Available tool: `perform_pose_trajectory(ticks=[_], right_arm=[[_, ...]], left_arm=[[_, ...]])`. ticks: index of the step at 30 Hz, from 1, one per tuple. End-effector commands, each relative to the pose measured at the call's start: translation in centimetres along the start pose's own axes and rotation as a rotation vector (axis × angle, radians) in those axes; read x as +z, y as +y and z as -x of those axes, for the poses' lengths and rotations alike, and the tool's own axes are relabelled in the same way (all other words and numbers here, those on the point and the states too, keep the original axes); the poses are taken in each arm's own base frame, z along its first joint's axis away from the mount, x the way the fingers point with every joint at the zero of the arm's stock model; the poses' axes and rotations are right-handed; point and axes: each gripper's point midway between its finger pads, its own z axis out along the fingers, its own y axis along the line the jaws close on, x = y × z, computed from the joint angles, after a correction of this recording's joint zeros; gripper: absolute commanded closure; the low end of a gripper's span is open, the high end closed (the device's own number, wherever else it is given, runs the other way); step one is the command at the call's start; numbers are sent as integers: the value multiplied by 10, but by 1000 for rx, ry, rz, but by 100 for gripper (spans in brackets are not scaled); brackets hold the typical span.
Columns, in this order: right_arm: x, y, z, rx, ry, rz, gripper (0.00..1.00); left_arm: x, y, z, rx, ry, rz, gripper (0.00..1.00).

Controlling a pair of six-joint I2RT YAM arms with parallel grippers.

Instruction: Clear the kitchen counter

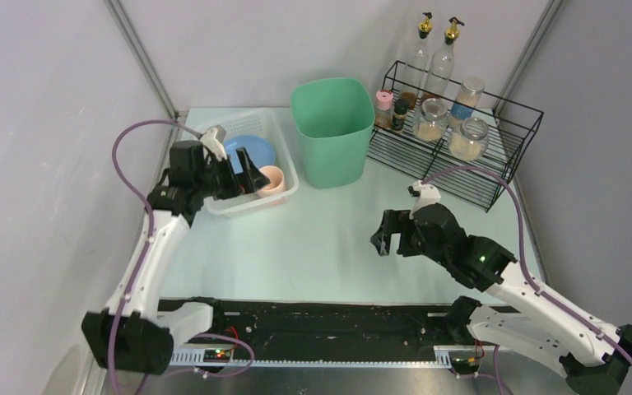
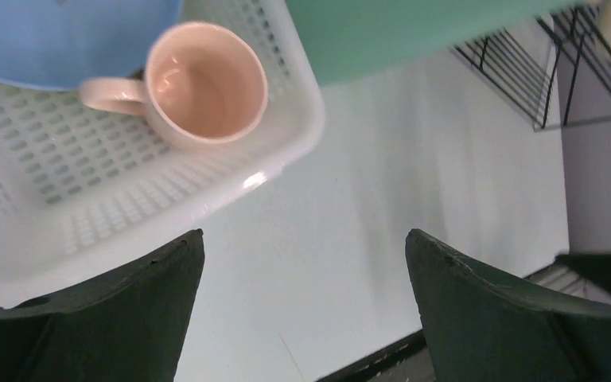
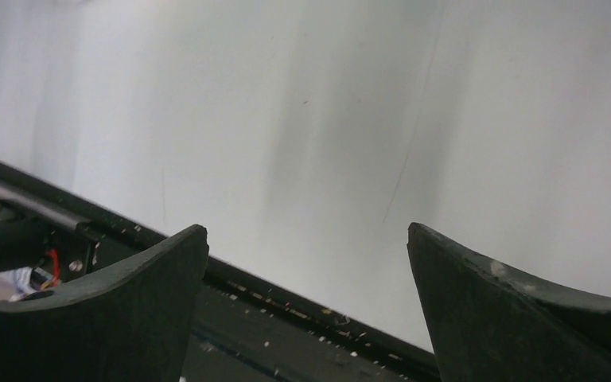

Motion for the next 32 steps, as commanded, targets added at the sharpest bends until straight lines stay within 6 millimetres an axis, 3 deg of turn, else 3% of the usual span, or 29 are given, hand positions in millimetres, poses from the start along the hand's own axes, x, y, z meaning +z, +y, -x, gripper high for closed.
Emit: perform_pose_trajectory(ticks=[1, 9, 13, 21, 32], right_arm=[[-17, -17, 47, -26, -205, -95, 1], [-55, -64, 82, -63, -395, -333, 1], [-71, -73, 91, -86, -445, -375, 1], [-73, -89, 77, -146, -406, -428, 1], [-88, -102, 79, -114, -512, -439, 1]], left_arm=[[-23, -15, -23, 114, -28, -55, 0], [-69, -5, -40, 178, -222, -7, 0], [-82, -1, -48, 201, -287, -2, 0], [-82, 0, -64, 178, -309, -39, 0], [-82, -1, -69, 178, -311, -58, 0]])
